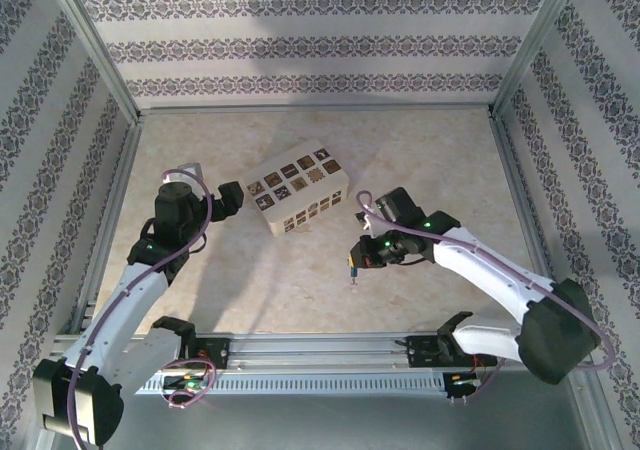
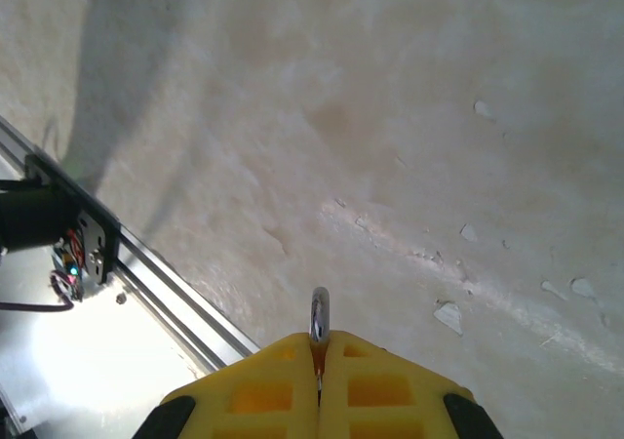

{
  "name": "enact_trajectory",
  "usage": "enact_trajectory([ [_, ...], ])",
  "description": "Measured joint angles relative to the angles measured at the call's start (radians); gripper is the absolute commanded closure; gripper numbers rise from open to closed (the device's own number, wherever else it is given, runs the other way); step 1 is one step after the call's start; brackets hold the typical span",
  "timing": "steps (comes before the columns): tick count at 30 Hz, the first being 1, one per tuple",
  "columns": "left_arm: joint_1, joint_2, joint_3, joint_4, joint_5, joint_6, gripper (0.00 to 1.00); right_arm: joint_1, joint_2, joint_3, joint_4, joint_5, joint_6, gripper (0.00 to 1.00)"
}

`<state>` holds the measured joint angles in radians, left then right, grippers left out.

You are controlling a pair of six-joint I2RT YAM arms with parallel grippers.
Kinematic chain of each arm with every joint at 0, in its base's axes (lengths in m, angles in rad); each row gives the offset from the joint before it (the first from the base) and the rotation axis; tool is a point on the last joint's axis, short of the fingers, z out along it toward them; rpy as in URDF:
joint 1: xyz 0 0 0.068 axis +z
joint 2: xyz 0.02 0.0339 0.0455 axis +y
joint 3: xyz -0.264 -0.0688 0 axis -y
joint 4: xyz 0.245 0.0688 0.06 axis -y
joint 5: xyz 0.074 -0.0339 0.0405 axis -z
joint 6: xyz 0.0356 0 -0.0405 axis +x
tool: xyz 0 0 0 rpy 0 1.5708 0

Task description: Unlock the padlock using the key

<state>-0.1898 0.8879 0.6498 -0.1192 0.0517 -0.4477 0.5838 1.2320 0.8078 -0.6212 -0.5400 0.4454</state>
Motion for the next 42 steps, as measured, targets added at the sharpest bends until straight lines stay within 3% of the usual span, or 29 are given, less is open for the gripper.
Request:
enact_trajectory([
  [29, 0.002, -0.013, -0.037, 0.0, 0.001, 0.0, 0.01, 0.081, 0.381, 0.067, 0.129, -0.008, 0.019, 1.0],
  [42, 0.002, -0.013, -0.037, 0.0, 0.008, 0.0, 0.01, 0.089, 0.472, 0.082, 0.22, -0.043, 0.03, 1.0],
])
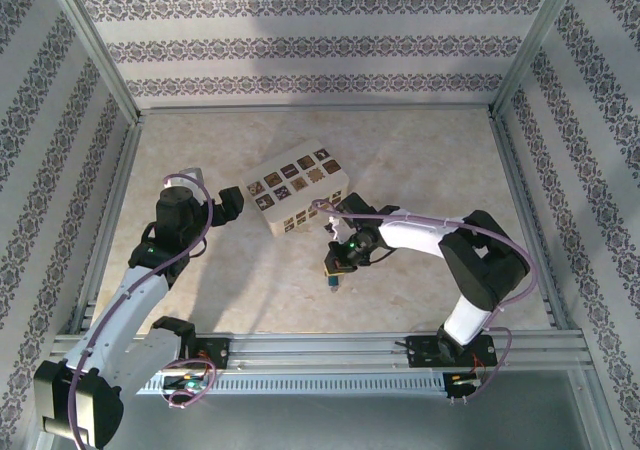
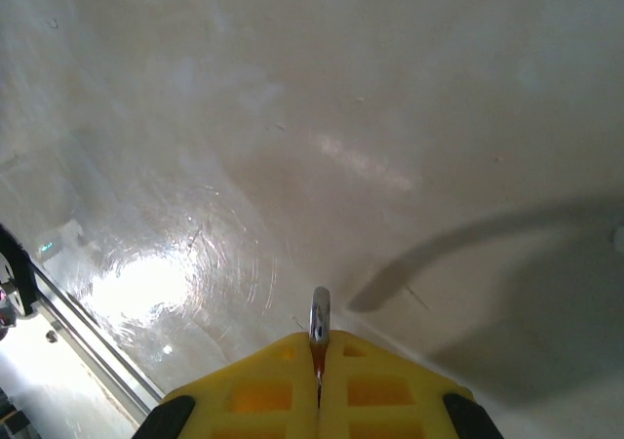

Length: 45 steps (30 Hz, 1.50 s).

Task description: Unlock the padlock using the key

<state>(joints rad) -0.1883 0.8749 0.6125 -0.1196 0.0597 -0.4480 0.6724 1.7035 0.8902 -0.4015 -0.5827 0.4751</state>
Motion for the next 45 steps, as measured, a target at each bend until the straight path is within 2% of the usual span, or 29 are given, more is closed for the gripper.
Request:
enact_trajectory([
  [12, 0.0, 0.0, 0.0, 0.0, 0.01, 0.0, 0.01, 0.0, 0.023, 0.005, 0.037, -0.019, 0.001, 0.94],
  [17, 0.0, 0.0, 0.0, 0.0, 0.011, 0.0, 0.01, 0.0, 0.023, 0.005, 0.037, -0.018, 0.001, 0.88],
  [28, 0.0, 0.0, 0.0, 0.0, 0.011, 0.0, 0.01, 0.0, 0.006, 0.009, -0.002, 0.022, 0.017, 0.67],
  [32, 0.0, -0.003, 0.0, -0.001, 0.011, 0.003, 0.01, 0.0, -0.045, 0.011, -0.037, 0.048, 0.016, 0.62],
  [38, 0.0, -0.019, 0.0, -0.007, 0.007, 0.017, 0.01, -0.001, -0.144, 0.038, -0.11, 0.095, 0.008, 0.62],
  [45, 0.0, -0.051, 0.0, -0.021, -0.017, 0.04, 0.01, -0.037, -0.338, 0.07, -0.187, 0.196, -0.034, 0.59],
])
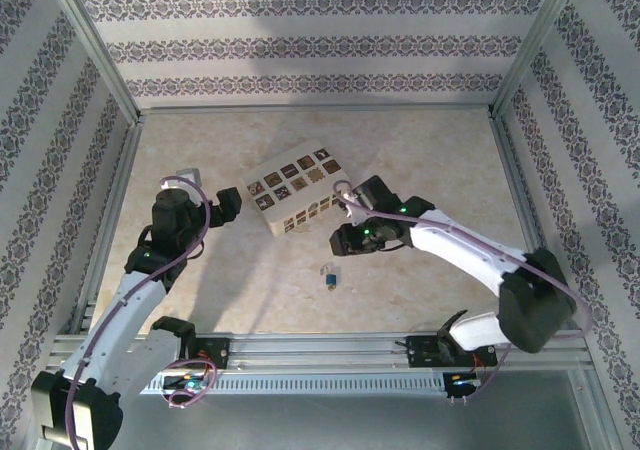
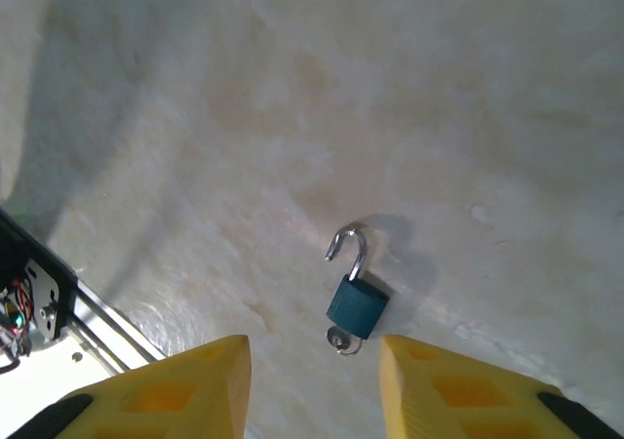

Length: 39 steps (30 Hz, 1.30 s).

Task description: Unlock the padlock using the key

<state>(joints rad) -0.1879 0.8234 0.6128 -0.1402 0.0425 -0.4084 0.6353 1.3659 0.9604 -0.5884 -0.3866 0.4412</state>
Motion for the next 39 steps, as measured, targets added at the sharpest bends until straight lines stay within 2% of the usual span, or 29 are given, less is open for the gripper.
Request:
enact_trajectory([
  [11, 0.0, -0.029, 0.0, -0.018, -0.055, 0.02, 0.01, -0.087, -0.246, 0.018, -0.005, 0.198, -0.106, 0.5],
  [16, 0.0, -0.031, 0.001, -0.026, -0.079, 0.02, 0.01, -0.13, -0.328, 0.0, 0.04, 0.271, -0.134, 0.49],
  [29, 0.0, -0.032, 0.009, -0.032, -0.134, 0.031, 0.01, -0.297, -0.574, -0.256, 0.269, 0.349, -0.124, 0.21],
  [35, 0.0, -0.034, 0.009, -0.032, -0.153, 0.035, 0.01, -0.38, -0.646, -0.332, 0.319, 0.347, -0.124, 0.03],
  [39, 0.0, -0.034, 0.009, -0.032, -0.16, 0.035, 0.01, -0.431, -0.674, -0.361, 0.348, 0.345, -0.127, 0.01],
])
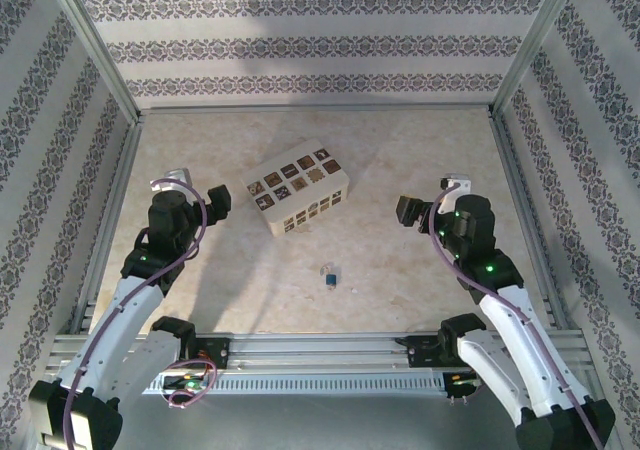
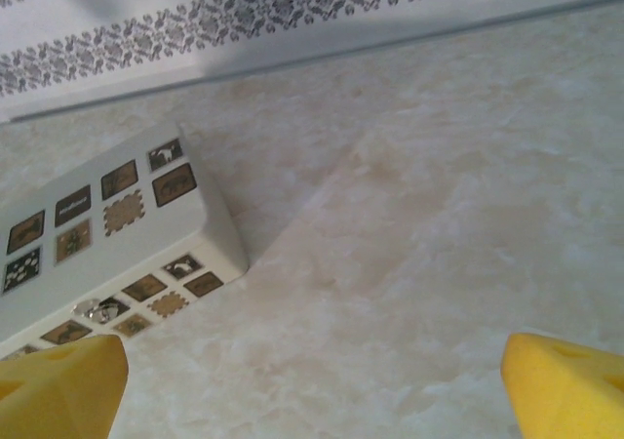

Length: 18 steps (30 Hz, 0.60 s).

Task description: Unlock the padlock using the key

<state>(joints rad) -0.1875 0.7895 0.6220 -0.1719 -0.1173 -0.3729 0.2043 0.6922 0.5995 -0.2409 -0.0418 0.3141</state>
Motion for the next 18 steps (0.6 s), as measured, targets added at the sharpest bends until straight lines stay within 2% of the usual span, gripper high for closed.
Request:
enact_trajectory([
  [9, 0.001, 0.0, 0.0, 0.0, -0.069, -0.001, 0.01, -0.059, -0.005, -0.073, 0.055, 0.057, -0.034, 0.02],
  [18, 0.006, 0.0, 0.0, -0.014, -0.137, 0.004, 0.01, -0.112, 0.084, -0.116, 0.194, 0.129, -0.087, 0.02],
])
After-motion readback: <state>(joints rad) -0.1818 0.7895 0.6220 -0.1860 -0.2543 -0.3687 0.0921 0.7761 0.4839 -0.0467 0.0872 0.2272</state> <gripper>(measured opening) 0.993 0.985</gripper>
